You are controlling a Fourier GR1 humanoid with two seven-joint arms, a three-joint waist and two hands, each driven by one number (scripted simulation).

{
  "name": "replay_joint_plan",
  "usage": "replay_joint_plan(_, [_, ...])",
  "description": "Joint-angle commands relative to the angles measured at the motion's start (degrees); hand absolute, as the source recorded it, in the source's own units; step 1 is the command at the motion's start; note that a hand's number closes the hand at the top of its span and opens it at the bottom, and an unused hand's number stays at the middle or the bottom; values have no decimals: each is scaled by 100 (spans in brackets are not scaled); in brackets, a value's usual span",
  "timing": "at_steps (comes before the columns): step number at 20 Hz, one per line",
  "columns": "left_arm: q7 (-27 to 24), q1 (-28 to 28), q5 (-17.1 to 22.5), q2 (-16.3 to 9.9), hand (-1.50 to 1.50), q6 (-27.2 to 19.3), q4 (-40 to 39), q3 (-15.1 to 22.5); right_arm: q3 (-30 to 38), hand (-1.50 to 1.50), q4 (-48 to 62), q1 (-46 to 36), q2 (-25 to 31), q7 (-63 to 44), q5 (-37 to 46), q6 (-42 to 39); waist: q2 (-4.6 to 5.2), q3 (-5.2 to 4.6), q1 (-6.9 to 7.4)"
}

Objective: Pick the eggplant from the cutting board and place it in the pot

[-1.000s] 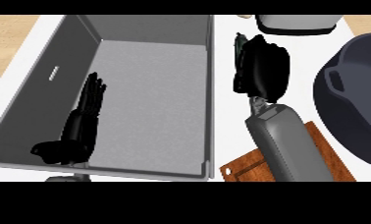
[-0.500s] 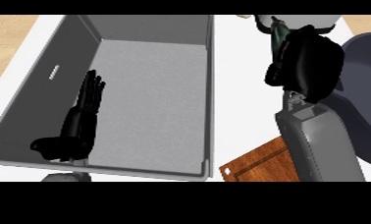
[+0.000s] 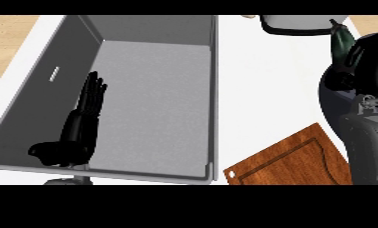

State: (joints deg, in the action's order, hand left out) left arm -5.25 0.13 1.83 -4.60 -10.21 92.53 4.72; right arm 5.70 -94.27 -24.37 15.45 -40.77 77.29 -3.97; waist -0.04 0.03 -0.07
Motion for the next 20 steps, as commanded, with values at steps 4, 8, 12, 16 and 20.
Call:
replay_joint_plan(4, [61, 4, -122, 102, 0, -61, 47, 21, 815, 150, 561, 388, 556, 661, -434, 507, 3, -2, 17])
replay_joint_plan(8, [-99, -235, 57, -33, 0, 112, -269, -256, 1583, 150, 1407, 591, 1106, 1726, -1270, 881, 14, 1, -6])
replay_joint_plan(12, [-571, -42, -132, 164, 0, 94, -445, -52, 1577, 150, 2195, 424, 1019, 1916, -1431, 880, 16, -1, 36])
replay_joint_plan(16, [-267, 198, -172, 134, 0, 65, -61, 36, 1893, 150, 3488, 2, 1515, 2333, -1656, 768, 24, 2, 97])
replay_joint_plan(20, [-65, -84, -25, 69, 0, 172, -95, -102, 2286, 150, 4146, 139, 1550, 2543, -2055, 839, 24, 4, 59])
